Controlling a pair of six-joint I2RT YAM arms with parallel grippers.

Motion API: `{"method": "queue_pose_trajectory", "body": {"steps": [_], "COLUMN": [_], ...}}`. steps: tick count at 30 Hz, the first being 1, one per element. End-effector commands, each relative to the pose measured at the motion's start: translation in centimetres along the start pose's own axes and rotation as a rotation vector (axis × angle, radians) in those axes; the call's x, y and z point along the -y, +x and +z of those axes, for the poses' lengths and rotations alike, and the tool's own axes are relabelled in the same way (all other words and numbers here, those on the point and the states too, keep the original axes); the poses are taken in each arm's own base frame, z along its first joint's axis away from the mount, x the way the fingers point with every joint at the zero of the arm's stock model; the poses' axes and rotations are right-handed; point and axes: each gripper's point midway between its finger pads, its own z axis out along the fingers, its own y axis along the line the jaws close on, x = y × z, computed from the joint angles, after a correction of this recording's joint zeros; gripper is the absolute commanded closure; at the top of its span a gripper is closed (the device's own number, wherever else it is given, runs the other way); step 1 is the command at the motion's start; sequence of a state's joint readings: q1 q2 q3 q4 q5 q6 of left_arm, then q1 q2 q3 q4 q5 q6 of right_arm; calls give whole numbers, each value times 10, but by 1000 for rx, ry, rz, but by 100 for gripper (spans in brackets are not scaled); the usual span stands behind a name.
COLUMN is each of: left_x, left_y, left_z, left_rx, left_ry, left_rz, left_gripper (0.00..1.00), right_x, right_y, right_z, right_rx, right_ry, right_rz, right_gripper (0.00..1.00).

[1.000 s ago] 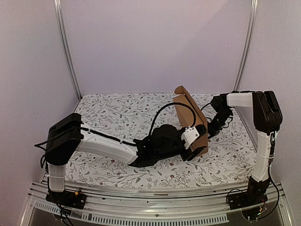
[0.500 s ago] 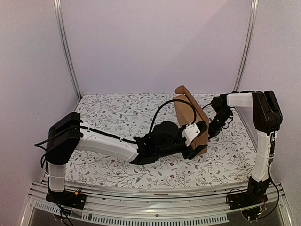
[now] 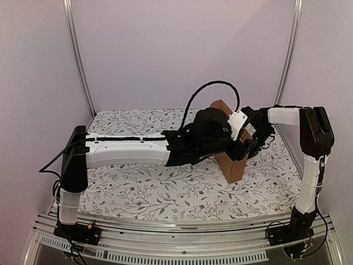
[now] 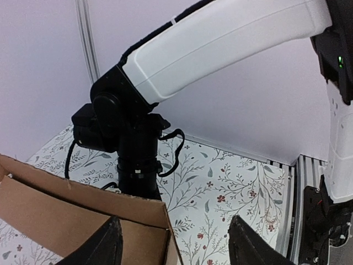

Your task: Fold the paper box

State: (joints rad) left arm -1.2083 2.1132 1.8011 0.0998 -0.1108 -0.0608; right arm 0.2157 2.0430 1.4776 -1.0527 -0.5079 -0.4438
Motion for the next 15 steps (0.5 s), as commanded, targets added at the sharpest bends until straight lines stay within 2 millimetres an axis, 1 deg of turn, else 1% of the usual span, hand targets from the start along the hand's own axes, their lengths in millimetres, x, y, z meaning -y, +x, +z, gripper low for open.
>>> {"method": "queue_pose_trajectory", "body": {"steps": [1, 3, 6, 7, 9, 15], "left_x": [8, 9, 13, 13, 12, 2], "left_y": [49, 50, 58, 60, 63, 63], "left_z": [6, 7, 8, 8, 8, 8], "left_rx": [-244, -277, -358, -377, -400, -428], "left_ry": [60, 61, 80, 84, 81, 60], "left_rz": [-33, -25, 0, 10, 27, 53], "left_gripper": [38, 38, 41, 43, 50, 62], "right_x": [-9, -10, -11, -11, -11, -10], "right_y": [-2, -2, -2, -1, -1, 0], "right_z": [-12, -13, -14, -15, -16, -16], "right_rx": [29, 34, 37, 38, 41, 44], "right_ry": [-4, -5, -9, -9, -12, -18], "right_rz": [-11, -14, -15, -15, -13, -9], "right_gripper": [69, 69, 69, 69, 69, 69]}}
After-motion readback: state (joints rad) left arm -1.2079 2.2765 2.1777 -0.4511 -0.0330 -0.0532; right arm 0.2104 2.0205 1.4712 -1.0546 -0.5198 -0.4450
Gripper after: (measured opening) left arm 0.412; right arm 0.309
